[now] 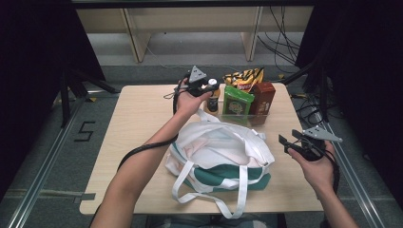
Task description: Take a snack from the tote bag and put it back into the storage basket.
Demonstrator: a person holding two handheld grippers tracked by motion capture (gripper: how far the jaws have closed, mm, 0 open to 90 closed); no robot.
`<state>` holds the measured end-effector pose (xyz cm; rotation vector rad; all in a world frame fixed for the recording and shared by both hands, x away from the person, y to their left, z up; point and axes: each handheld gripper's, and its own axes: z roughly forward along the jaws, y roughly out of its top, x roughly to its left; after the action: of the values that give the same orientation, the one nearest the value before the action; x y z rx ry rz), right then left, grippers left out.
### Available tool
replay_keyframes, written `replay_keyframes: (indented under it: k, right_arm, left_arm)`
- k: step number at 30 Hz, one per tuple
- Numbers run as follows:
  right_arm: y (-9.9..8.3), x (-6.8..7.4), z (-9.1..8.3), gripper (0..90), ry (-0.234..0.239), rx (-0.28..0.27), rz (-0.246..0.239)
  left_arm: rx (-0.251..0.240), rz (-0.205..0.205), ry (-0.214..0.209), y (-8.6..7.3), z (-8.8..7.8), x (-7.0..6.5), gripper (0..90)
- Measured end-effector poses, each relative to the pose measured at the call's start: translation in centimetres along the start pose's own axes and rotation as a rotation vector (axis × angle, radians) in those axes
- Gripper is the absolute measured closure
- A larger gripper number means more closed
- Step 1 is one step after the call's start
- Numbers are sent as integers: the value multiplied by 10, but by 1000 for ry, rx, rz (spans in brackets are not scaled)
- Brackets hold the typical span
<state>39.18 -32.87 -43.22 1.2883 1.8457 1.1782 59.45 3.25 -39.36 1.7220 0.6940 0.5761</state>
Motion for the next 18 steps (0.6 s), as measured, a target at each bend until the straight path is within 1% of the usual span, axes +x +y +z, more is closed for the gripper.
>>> replay_keyframes:
  k: [1,2,5,6,7,8,9,10,12,15,17,18]
  right_arm:
    - [0,0,-1,415,-8,11,-6]
    - [0,1,-1,415,-8,11,3]
    - [0,1,-1,416,-8,10,-3]
    - [1,2,-2,415,-6,18,9]
    - [0,1,-2,416,-6,14,6]
    - [0,3,-2,415,-11,18,24]
    - [0,4,-2,416,-6,23,34]
    - [0,1,-1,416,-5,15,0]
    - [-1,4,-1,415,2,21,29]
    - [-1,4,0,415,6,16,28]
    - [-1,4,-1,415,1,28,28]
    - [-1,2,1,415,12,14,11]
  left_arm:
    - [2,1,0,0,0,0,588]
    - [4,1,3,0,0,0,588]
    - [5,4,2,0,0,0,588]
    - [5,2,3,0,1,0,588]
    - [5,-1,3,0,1,0,588]
    - [6,-4,3,-1,1,0,588]
    - [5,-5,2,-1,2,0,588]
    - [10,-4,4,-1,2,0,588]
    - [14,-5,6,-2,3,0,588]
    - [17,-7,9,-4,4,1,588]
    - [24,-4,11,-5,5,1,588]
    - [26,-6,12,-5,5,1,588]
